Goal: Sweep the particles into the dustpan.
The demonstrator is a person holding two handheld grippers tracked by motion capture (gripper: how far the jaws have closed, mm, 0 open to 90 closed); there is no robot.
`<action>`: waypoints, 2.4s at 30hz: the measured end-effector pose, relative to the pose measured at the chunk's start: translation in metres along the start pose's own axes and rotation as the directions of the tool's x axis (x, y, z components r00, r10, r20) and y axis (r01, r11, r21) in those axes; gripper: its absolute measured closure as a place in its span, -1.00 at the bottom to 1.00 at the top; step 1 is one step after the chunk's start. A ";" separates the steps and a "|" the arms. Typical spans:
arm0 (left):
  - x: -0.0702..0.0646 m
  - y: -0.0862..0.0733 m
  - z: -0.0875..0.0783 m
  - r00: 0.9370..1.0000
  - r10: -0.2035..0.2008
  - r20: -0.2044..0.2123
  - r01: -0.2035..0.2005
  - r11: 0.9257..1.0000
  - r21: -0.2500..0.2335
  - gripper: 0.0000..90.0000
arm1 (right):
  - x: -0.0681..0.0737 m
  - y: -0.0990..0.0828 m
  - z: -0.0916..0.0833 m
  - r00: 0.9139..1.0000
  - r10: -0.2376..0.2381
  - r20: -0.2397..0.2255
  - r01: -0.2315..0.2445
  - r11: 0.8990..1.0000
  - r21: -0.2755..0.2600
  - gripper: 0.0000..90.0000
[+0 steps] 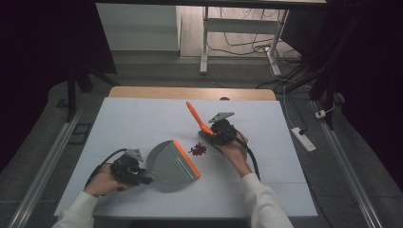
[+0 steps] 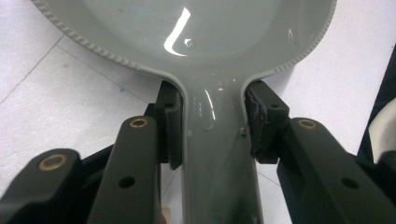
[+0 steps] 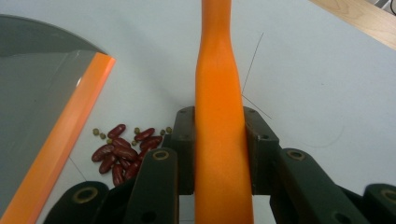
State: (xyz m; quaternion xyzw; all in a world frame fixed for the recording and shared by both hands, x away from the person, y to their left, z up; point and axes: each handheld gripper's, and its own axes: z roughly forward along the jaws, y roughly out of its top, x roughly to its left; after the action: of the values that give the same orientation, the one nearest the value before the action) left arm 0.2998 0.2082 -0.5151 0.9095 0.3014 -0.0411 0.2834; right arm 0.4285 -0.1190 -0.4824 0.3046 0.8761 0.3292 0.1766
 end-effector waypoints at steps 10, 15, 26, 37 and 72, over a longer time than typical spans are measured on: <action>-0.001 0.001 0.000 1.000 -0.003 0.001 0.003 1.000 0.004 0.37 | 0.013 0.002 0.002 0.999 -0.050 -0.009 0.050 0.999 0.004 0.55; -0.002 0.002 0.001 1.000 -0.006 0.000 0.006 1.000 0.005 0.37 | 0.017 0.002 0.002 0.998 -0.057 -0.011 0.057 0.998 0.004 0.55; -0.003 0.003 0.003 1.000 -0.012 -0.001 0.012 1.000 0.008 0.37 | 0.025 0.001 -0.001 0.997 -0.062 -0.041 0.062 0.998 0.000 0.55; -0.003 0.003 0.004 1.000 -0.013 0.001 0.013 1.000 0.012 0.37 | 0.038 0.003 0.000 0.993 -0.084 -0.078 0.084 0.996 -0.001 0.55; -0.001 0.006 0.006 1.000 -0.013 0.008 0.013 1.000 0.025 0.37 | 0.061 0.006 0.003 0.983 -0.115 -0.141 0.112 0.993 -0.026 0.55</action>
State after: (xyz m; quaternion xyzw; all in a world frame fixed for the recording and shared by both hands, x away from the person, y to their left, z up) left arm 0.3027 0.2004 -0.5175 0.9107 0.3056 -0.0505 0.2732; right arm 0.3864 -0.0747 -0.4869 0.2283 0.8994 0.3474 0.1349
